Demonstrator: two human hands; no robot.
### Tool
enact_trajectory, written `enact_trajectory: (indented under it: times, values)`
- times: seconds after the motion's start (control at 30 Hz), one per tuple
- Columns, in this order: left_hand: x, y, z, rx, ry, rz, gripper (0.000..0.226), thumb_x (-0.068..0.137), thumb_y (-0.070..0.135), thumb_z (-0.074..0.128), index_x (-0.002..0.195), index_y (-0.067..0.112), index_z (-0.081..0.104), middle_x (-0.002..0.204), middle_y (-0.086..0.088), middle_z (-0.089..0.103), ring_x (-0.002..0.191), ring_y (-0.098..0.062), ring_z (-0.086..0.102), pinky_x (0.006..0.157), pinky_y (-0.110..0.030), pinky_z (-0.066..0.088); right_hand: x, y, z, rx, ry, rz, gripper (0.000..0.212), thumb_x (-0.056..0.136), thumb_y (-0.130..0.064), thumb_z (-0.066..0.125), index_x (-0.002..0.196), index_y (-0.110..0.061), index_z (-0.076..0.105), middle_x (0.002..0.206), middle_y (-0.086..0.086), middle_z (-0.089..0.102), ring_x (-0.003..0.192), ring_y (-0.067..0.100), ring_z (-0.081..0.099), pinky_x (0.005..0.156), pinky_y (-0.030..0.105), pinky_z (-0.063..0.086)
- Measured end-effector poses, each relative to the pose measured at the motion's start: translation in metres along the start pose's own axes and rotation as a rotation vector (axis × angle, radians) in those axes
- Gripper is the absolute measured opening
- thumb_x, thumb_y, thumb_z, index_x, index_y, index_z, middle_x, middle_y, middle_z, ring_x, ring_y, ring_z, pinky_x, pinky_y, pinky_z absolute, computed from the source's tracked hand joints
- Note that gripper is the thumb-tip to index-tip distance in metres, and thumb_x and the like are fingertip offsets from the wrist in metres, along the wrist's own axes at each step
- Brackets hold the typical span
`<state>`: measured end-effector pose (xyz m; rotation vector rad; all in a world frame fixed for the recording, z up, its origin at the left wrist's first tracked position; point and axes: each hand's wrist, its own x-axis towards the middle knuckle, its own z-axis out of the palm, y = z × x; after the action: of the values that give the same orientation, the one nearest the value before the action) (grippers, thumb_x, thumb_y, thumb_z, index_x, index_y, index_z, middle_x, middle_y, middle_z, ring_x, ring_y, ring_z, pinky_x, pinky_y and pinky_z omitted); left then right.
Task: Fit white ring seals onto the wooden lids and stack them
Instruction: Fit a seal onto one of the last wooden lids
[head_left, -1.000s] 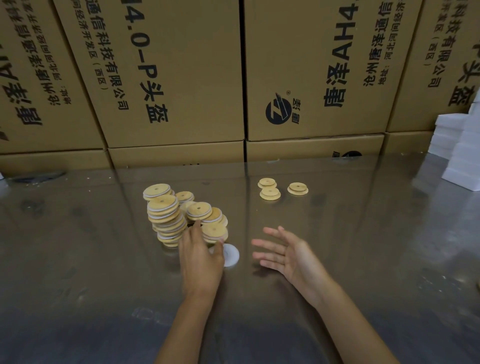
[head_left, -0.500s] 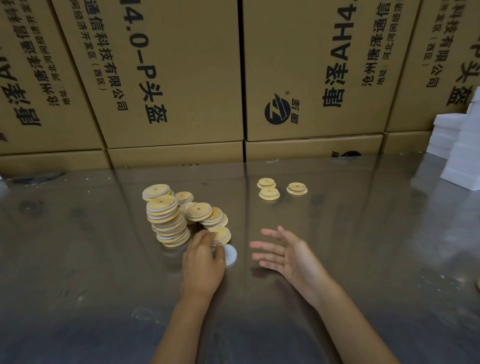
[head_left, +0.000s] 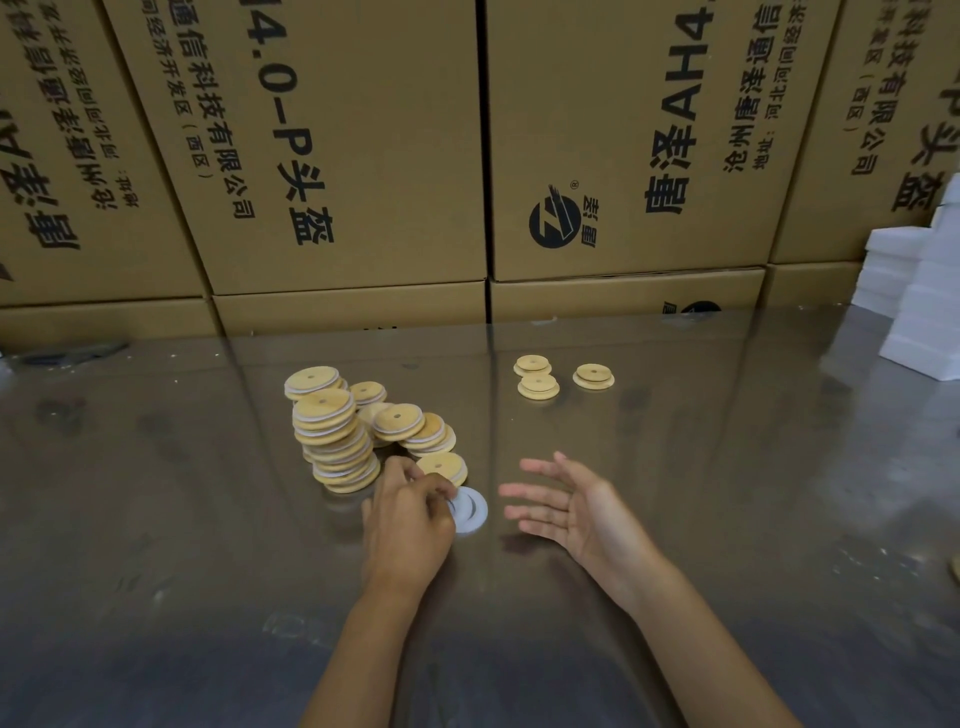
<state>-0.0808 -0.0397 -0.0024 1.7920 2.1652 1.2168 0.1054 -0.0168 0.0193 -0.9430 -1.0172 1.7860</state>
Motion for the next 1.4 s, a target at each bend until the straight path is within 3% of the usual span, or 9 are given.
enact_trajectory:
  times: [0.17,0.33,0.53,0.7,0.93,1.27,1.4]
  values:
    - [0.003,-0.003,0.004,0.001,0.009,-0.016,0.032,0.081,0.003,0.056,0.100,0.021,0.075,0.101,0.004,0.040,0.102,-0.019,0.052,0.091,-0.033,0.036,-0.002,0.000,0.000,0.003,0.006,-0.004,0.043,0.106,-0.035,0.035,0.126,-0.005,0.057,0.111,0.022,0.073,0.088,0.030,0.071,0.084,0.035,0.054]
    - [0.005,-0.007,0.006,0.070,0.002,-0.025,0.036,0.085,0.009,0.057,0.118,0.018,0.070,0.102,0.000,0.040,0.105,-0.024,0.050,0.096,-0.035,0.035,-0.004,-0.001,0.001,0.021,0.006,-0.006,0.043,0.106,-0.035,0.035,0.126,-0.004,0.057,0.111,0.023,0.072,0.090,0.030,0.071,0.084,0.034,0.054]
    - [0.006,-0.010,0.011,0.251,-0.065,-0.057,0.042,0.094,0.026,0.049,0.134,0.017,0.053,0.125,-0.006,0.050,0.117,-0.027,0.041,0.099,-0.035,0.034,-0.004,0.000,0.000,0.068,0.023,-0.001,0.044,0.106,-0.034,0.036,0.127,-0.002,0.057,0.110,0.025,0.072,0.090,0.031,0.071,0.081,0.033,0.055]
    - [0.005,-0.012,0.014,0.239,-0.067,-0.036,0.051,0.095,0.037,0.048,0.143,0.022,0.044,0.133,-0.002,0.049,0.123,-0.024,0.036,0.102,-0.035,0.028,-0.005,0.000,-0.002,0.096,0.017,-0.012,0.042,0.106,-0.033,0.037,0.127,-0.002,0.056,0.111,0.026,0.072,0.093,0.031,0.071,0.084,0.033,0.055]
    - [0.004,-0.016,0.020,0.240,-0.137,0.011,0.054,0.094,0.050,0.043,0.143,0.027,0.040,0.152,0.012,0.037,0.137,-0.013,0.025,0.106,-0.034,0.015,-0.005,0.000,-0.003,0.123,0.066,-0.061,0.039,0.106,-0.029,0.038,0.124,0.000,0.058,0.112,0.027,0.070,0.092,0.030,0.070,0.086,0.034,0.054]
    - [0.014,-0.014,0.019,0.302,-0.174,0.026,0.051,0.093,0.060,0.036,0.133,0.031,0.046,0.145,0.016,0.042,0.135,-0.010,0.028,0.102,-0.033,0.016,0.004,-0.001,-0.017,0.278,0.210,-0.115,0.031,0.103,-0.014,0.044,0.123,0.005,0.059,0.118,0.026,0.067,0.112,0.030,0.064,0.094,0.034,0.052]
    - [0.021,-0.015,0.023,0.329,-0.203,0.033,0.054,0.092,0.064,0.031,0.131,0.030,0.048,0.147,0.015,0.040,0.136,-0.010,0.026,0.102,-0.035,0.017,0.021,-0.006,-0.021,0.199,0.250,-0.111,0.029,0.102,-0.007,0.044,0.124,0.005,0.059,0.121,0.021,0.064,0.117,0.027,0.060,0.103,0.033,0.046]
